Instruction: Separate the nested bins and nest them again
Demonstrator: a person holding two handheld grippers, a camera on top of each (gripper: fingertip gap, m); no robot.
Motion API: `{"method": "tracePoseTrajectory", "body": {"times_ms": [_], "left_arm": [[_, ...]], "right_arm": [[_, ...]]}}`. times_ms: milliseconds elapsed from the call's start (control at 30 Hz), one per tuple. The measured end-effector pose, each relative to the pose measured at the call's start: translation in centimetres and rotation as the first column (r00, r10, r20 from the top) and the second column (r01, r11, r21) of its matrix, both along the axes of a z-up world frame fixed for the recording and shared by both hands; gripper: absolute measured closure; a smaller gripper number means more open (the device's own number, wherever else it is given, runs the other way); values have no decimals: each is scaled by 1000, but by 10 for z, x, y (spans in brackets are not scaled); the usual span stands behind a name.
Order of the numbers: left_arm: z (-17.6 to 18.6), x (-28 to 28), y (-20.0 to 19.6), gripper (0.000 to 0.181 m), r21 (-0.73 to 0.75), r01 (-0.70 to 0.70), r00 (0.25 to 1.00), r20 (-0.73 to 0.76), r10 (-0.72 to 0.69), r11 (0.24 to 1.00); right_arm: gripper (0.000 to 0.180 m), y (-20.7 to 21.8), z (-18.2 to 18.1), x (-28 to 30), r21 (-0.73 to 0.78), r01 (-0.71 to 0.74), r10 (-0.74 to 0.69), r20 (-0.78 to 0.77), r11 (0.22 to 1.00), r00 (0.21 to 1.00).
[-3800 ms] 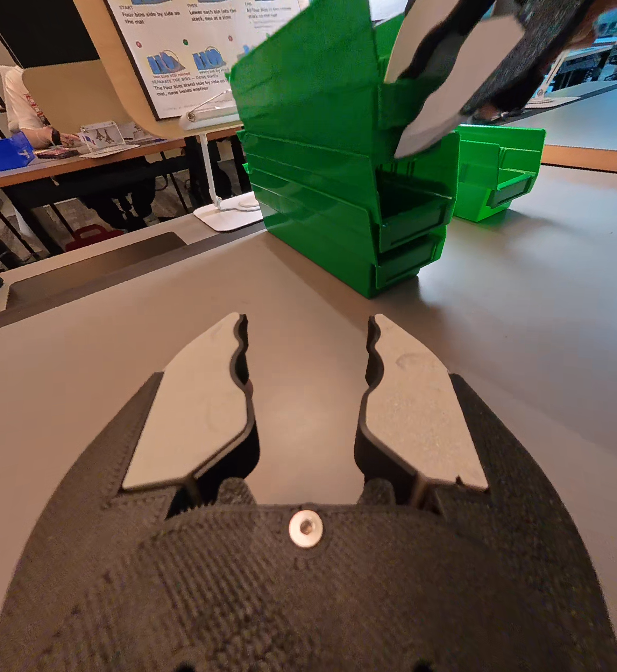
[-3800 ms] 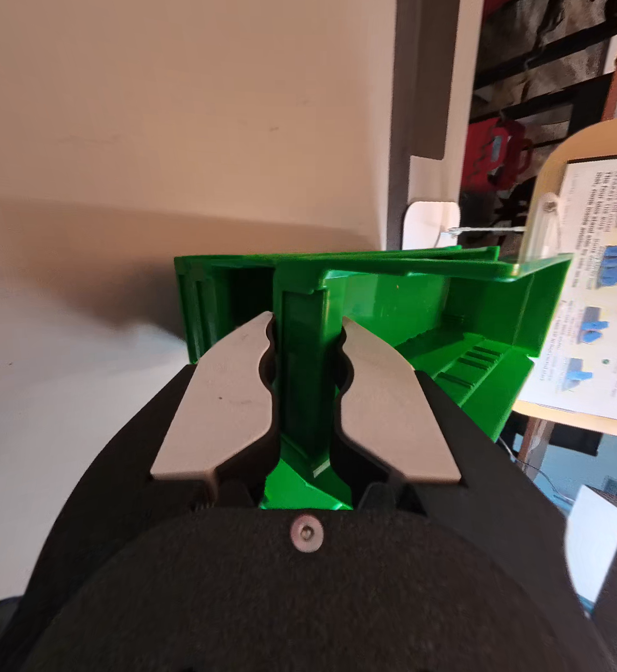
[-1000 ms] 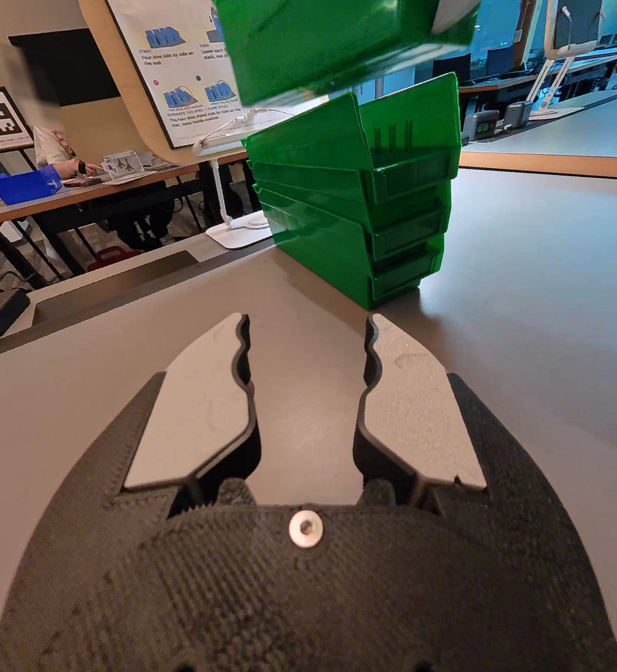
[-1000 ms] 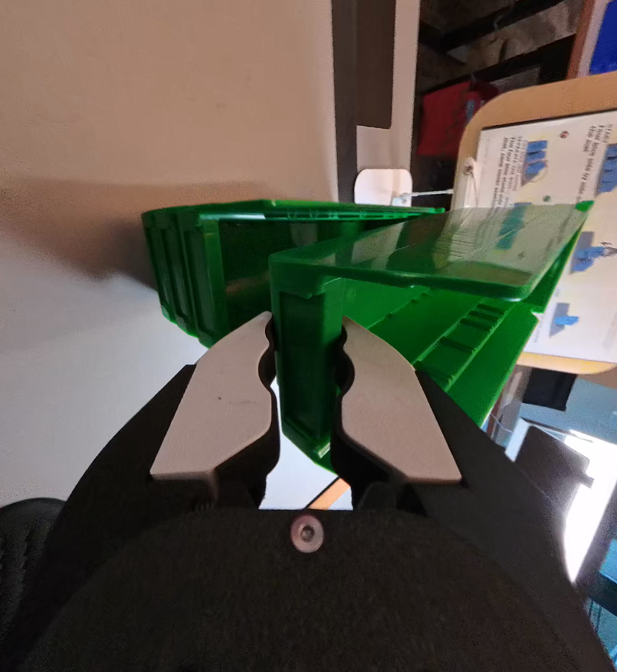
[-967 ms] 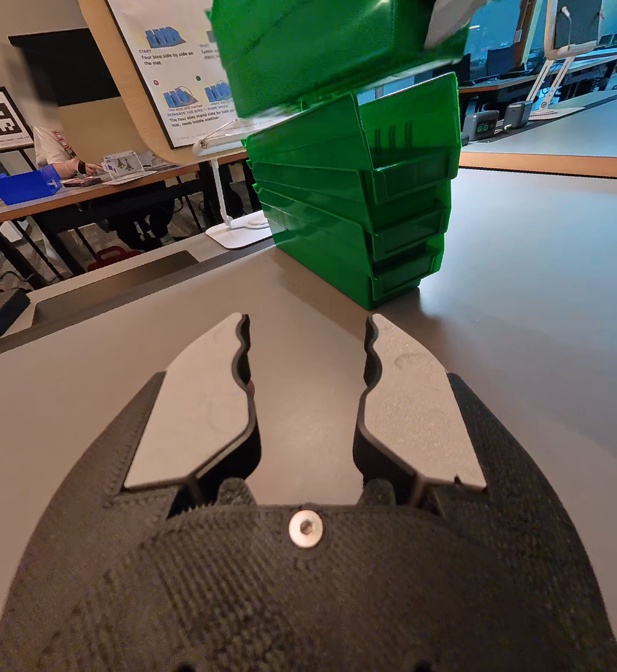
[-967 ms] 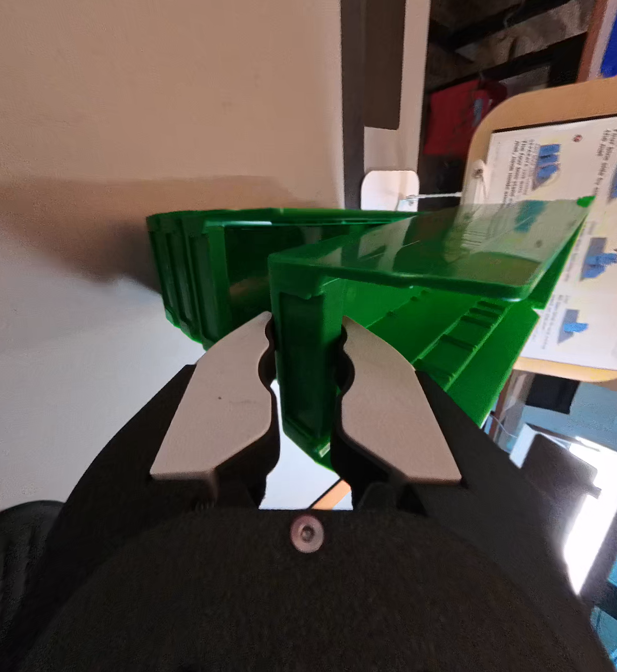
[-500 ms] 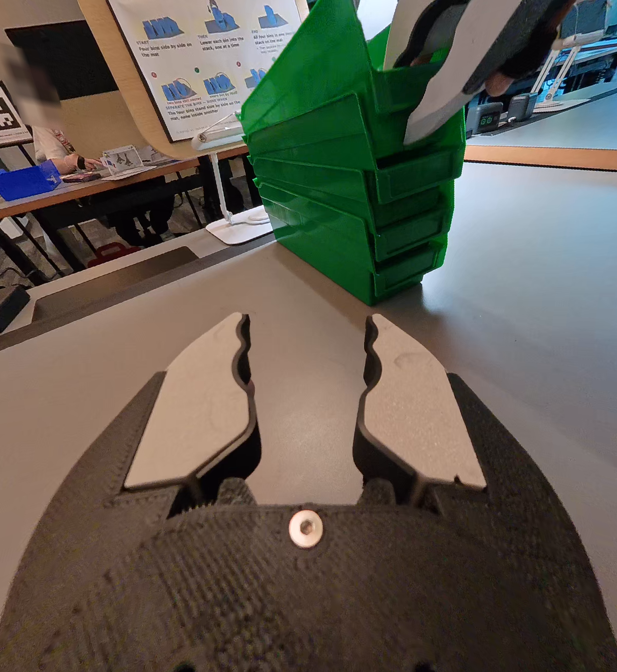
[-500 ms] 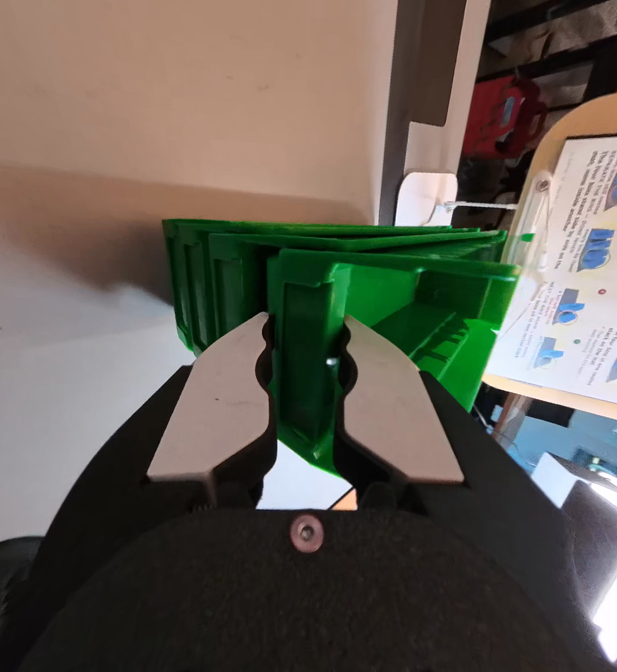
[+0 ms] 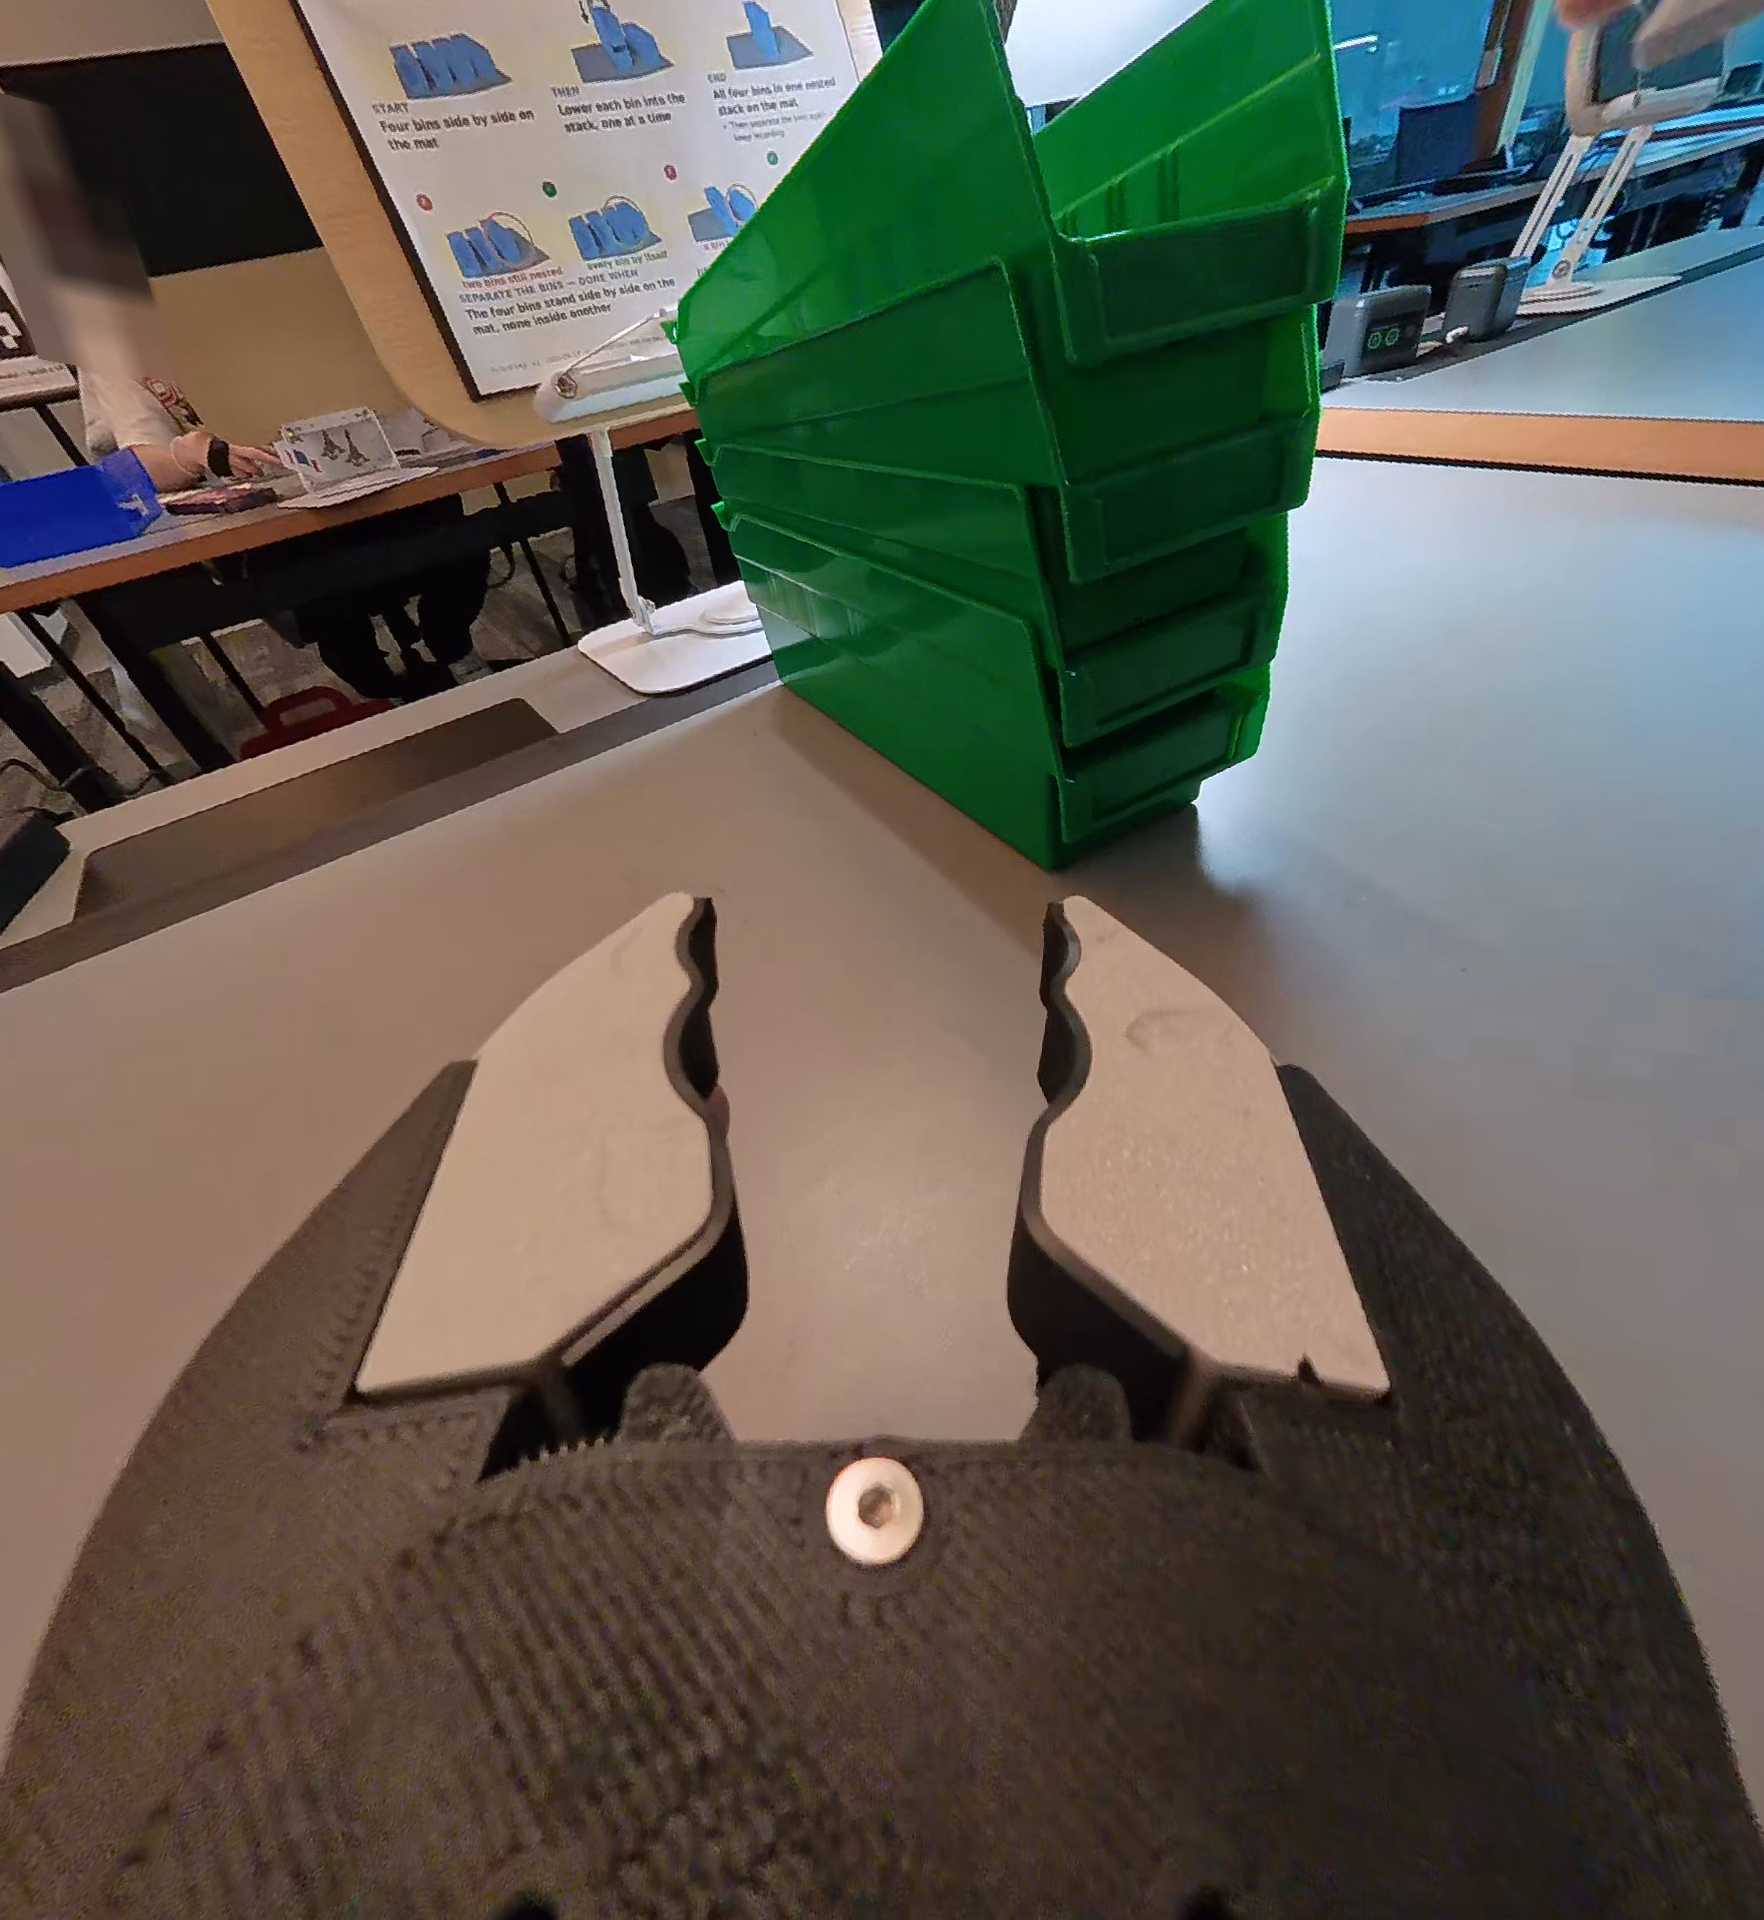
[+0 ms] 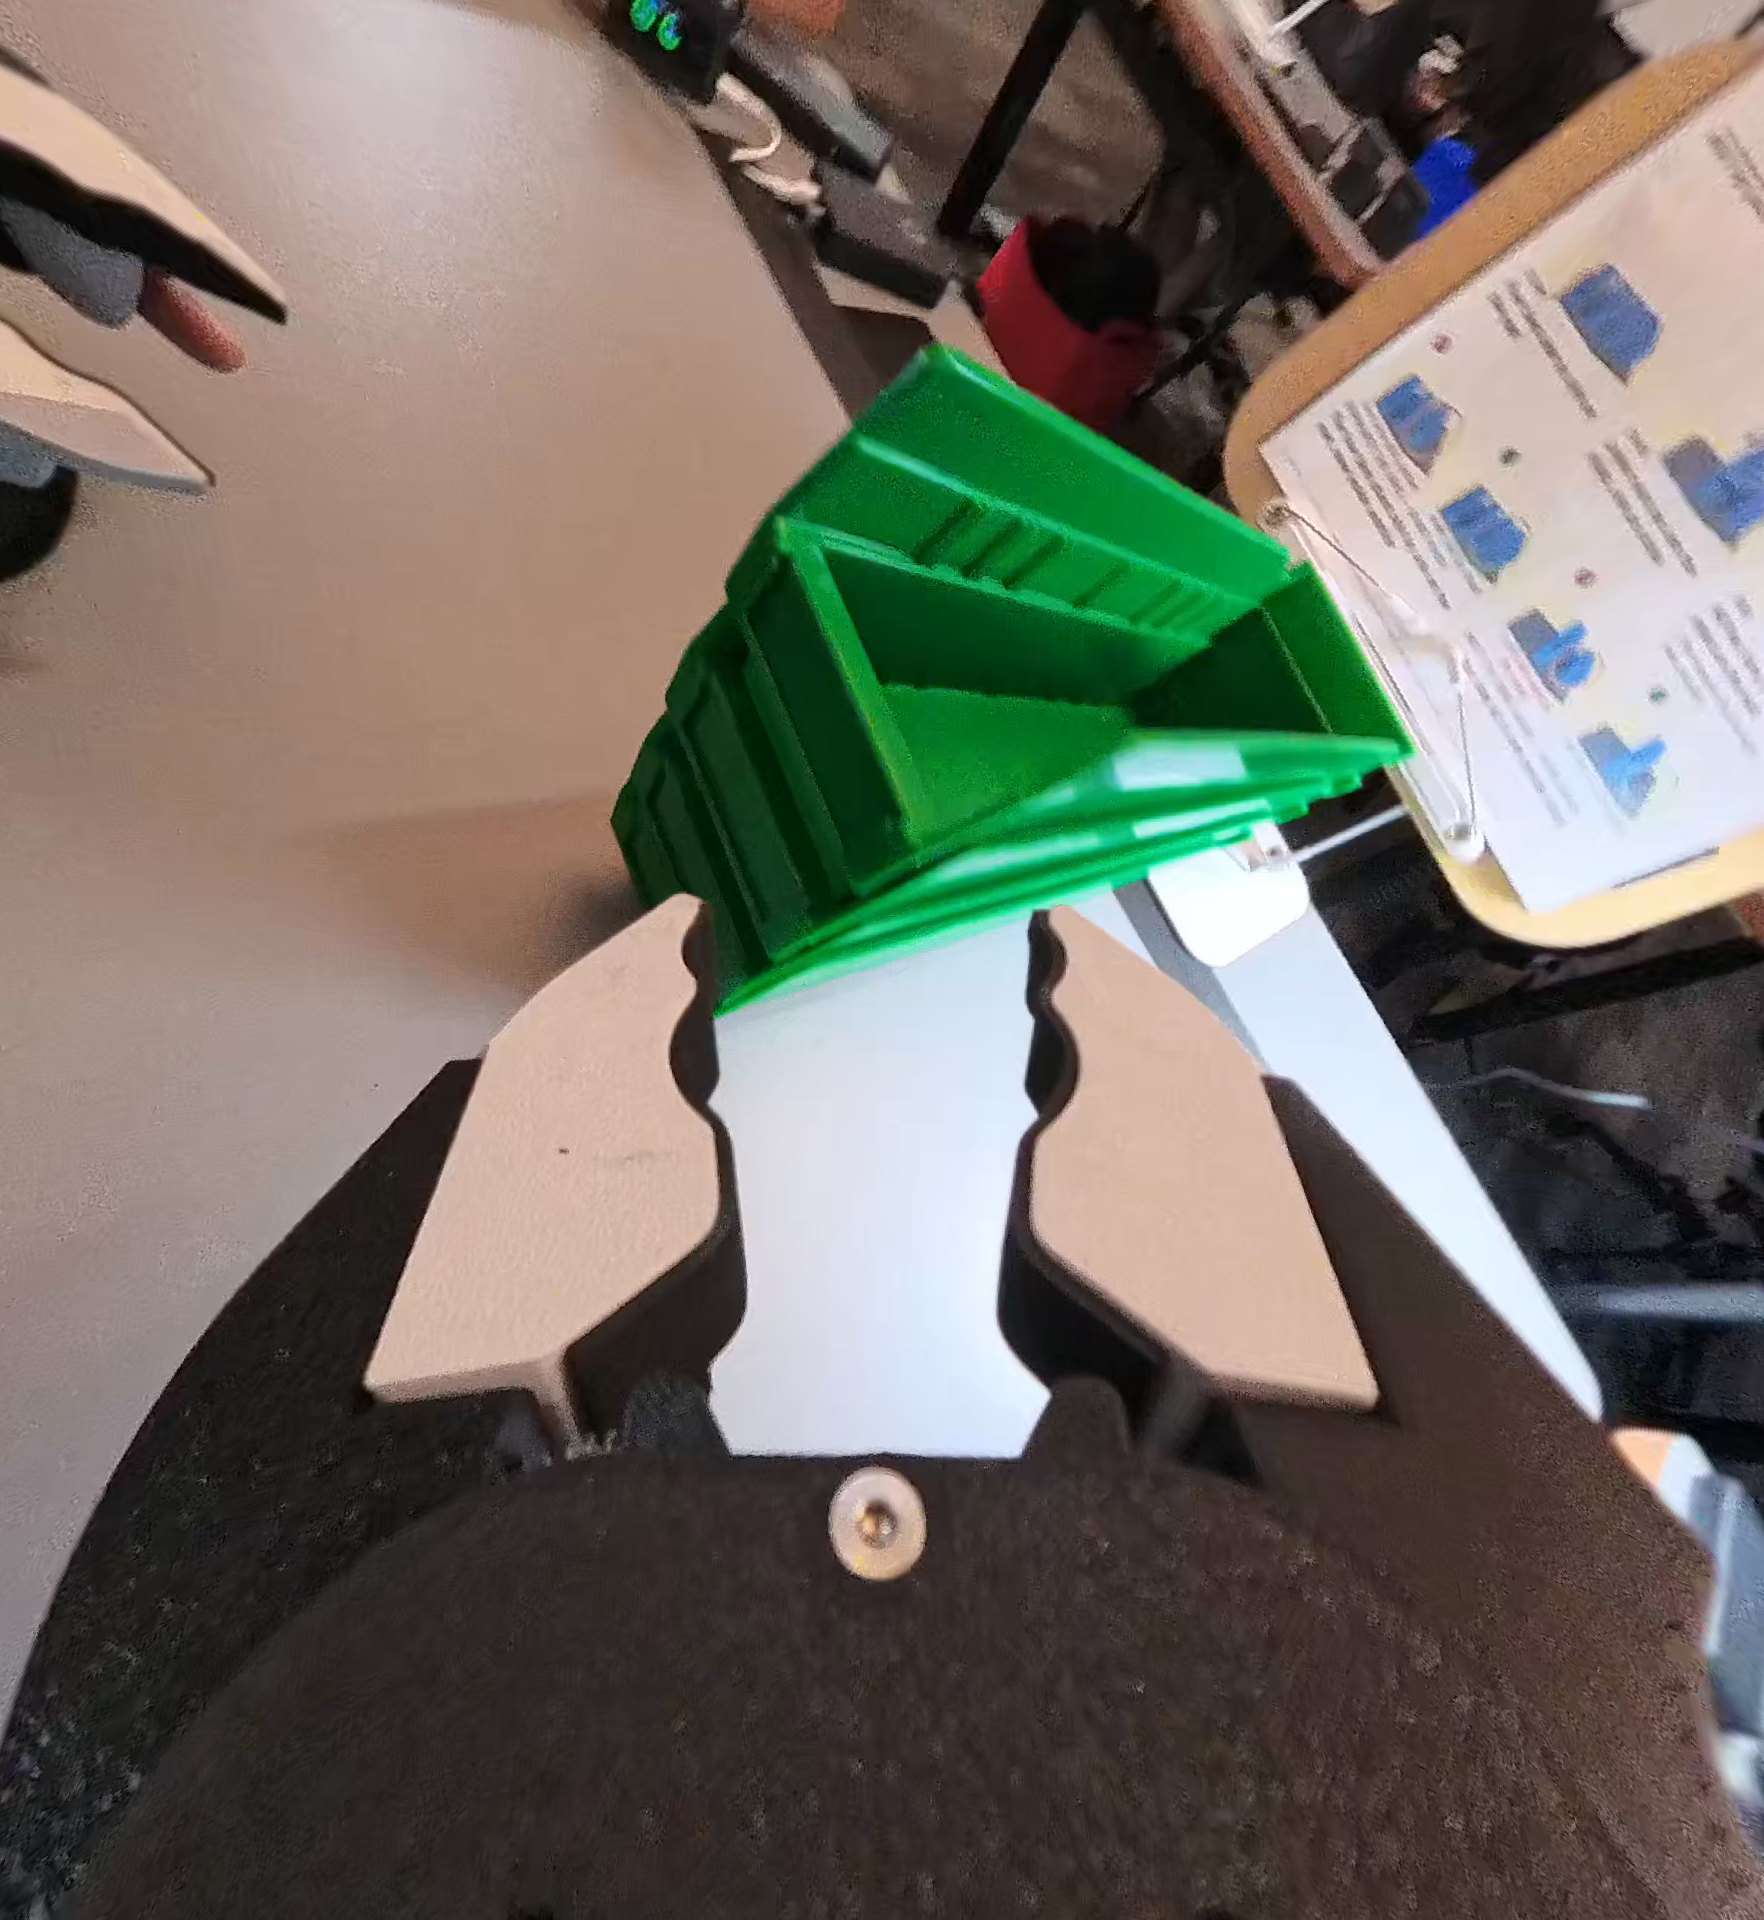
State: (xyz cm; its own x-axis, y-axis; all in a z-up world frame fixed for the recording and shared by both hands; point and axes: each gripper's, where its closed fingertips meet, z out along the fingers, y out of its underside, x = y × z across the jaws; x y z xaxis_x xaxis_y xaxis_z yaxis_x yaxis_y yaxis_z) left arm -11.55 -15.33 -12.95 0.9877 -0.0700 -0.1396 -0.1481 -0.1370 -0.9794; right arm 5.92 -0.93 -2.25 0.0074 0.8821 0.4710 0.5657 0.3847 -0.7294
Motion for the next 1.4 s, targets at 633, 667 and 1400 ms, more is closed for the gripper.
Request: {"method": "tracePoseTrajectory", "body": {"times_ms": [633, 667, 1400], "left_arm": [[5, 21, 11, 119, 13, 82, 978, 193, -83, 997], [5, 22, 11, 119, 15, 77, 981, 175, -78, 997], [9, 20, 10, 121, 53, 52, 998, 44, -55, 997]], "right_arm": [[113, 9, -91, 133, -289, 59, -210, -529, 955, 822], [114, 9, -93, 132, -278, 56, -204, -539, 959, 817], [117, 11, -102, 131, -285, 60, -208, -525, 957, 825]]}}
